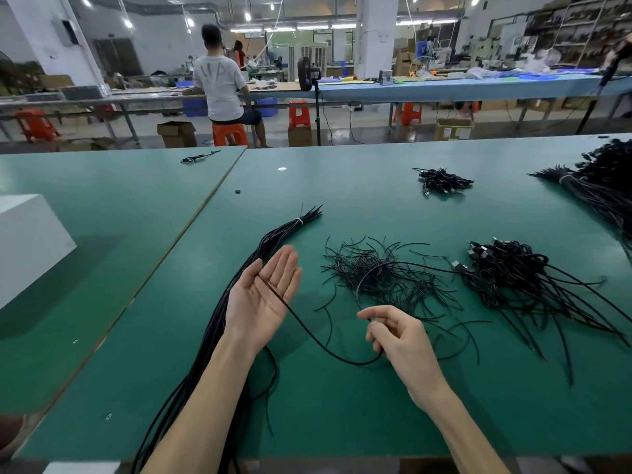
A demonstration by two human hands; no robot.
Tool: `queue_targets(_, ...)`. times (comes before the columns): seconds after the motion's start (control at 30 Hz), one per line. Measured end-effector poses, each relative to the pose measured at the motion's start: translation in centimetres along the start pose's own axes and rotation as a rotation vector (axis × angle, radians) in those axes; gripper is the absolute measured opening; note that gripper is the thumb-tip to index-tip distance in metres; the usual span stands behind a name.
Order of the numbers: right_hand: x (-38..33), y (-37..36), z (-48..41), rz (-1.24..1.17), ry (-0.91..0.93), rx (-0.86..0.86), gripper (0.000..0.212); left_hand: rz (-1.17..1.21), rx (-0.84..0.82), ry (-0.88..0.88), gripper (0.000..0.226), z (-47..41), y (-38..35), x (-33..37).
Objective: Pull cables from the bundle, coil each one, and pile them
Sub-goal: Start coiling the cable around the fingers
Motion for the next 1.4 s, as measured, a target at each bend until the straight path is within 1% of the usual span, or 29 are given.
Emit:
queue_targets(0.03,0.1,0.1,0.0,-0.012,0.001,0.016,0.037,0.007,-0.038,0.075,0.042,0.3,-0.2,-0.5)
queue_targets(0.07,0.1,0.3,-0.1,-0.036,-0.001,0.035,0.037,0.011,-0.085,0.148,0.043,0.5,-0.5,-1.0)
queue_targets(0.13,0.3,0.8,-0.1,-0.118,-0.005,0.084,0.033,0.012,-0.189,0.269,0.059,0.9,-1.5,-2.0)
queue_targets(0.17,0.4,1.1,-0.2,-0.17,-0.003,0.118,0.029,-0.01,-0.231,0.3,0.067,1.0,-1.9,-2.3)
queue_targets(0.23,0.4,2.1,-0.3,-0.281,0.005,0.207,0.023,-0.081,-0.283,0.319,0.074,1.1,-2.4,-2.7)
queue_targets(0.37,0.7,4.5,0.0,-0.464,0.025,0.41,0.021,-0.158,-0.367,0.391,0.084,1.5,-2.6,-3.9)
queue_targets(0.43,0.7,5.3,0.1,-0.522,0.051,0.472,0.02,-0.221,-0.397,0.4,0.084,1.7,-3.0,-4.2)
queue_targets(0.5,0.7,5.6,0.1,-0.527,0.067,0.494,0.021,-0.27,-0.454,0.399,0.076,1.9,-3.3,-4.4)
queue_targets(0.6,0.7,5.0,0.1,-0.378,0.057,0.444,0.025,-0.306,-0.533,0.428,0.067,2.4,-3.9,-4.8)
queue_targets(0.67,0.2,4.2,0.2,-0.227,0.065,0.382,0.024,-0.232,-0.537,0.449,0.065,2.4,-3.8,-4.8)
queue_targets(0.7,-0.1,3.9,0.3,-0.149,0.082,0.351,0.025,-0.181,-0.508,0.442,0.064,2.2,-3.8,-4.7)
queue_targets(0.73,-0.4,3.5,0.3,-0.07,0.104,0.322,0.027,-0.128,-0.467,0.426,0.061,2.0,-3.7,-4.3)
queue_targets(0.77,-0.6,3.1,0.3,0.004,0.121,0.289,0.029,-0.111,-0.392,0.393,0.055,1.6,-3.2,-3.9)
queue_targets(0.8,-0.8,2.6,0.2,0.064,0.125,0.249,0.032,-0.13,-0.305,0.345,0.046,1.3,-2.9,-3.3)
queue_targets(0.87,-0.8,1.6,0.0,0.165,0.106,0.162,0.04,-0.252,-0.098,0.231,0.023,1.0,-1.4,-2.1)
queue_targets(0.9,-0.8,1.3,-0.1,0.223,0.103,0.136,0.044,-0.266,-0.023,0.194,0.024,1.0,-0.9,-1.9)
queue_targets(0.93,-0.8,1.0,-0.1,0.284,0.109,0.125,0.047,-0.25,0.021,0.185,0.027,1.1,-0.7,-1.8)
queue_targets(1.0,-1.3,0.6,0.0,0.386,0.16,0.123,0.051,-0.169,0.025,0.158,0.014,0.8,-0.9,-2.0)
queue_targets(1.07,-2.1,-0.1,0.3,0.511,0.276,0.106,0.05,-0.167,0.049,0.128,0.038,0.6,-0.4,-1.9)
queue_targets(1.1,-2.5,-0.6,0.5,0.561,0.332,0.088,0.048,-0.208,0.047,0.106,0.044,0.5,-0.3,-1.8)
queue_targets(1.17,-2.8,-1.7,0.8,0.61,0.393,0.013,0.044,-0.273,0.02,0.074,0.045,0.6,-0.4,-1.7)
queue_targets(1.3,-2.1,-4.5,1.7,0.817,0.47,-0.203,0.056,-0.267,-0.025,0.092,0.043,0.6,-1.0,-1.9)
queue_targets(1.4,-2.0,-5.3,2.5,0.933,0.539,-0.253,0.053,-0.208,-0.074,0.121,0.037,0.8,-1.6,-2.1)
Point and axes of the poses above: each hand's wrist, its own z-axis away from the middle knuckle, its own y-axis out of the back of the hand, x = y × z, the point moved 8 cm from there along -z, towards the middle knuckle, and after that the axes turned 1 degree about y, right-handed, at the moved point
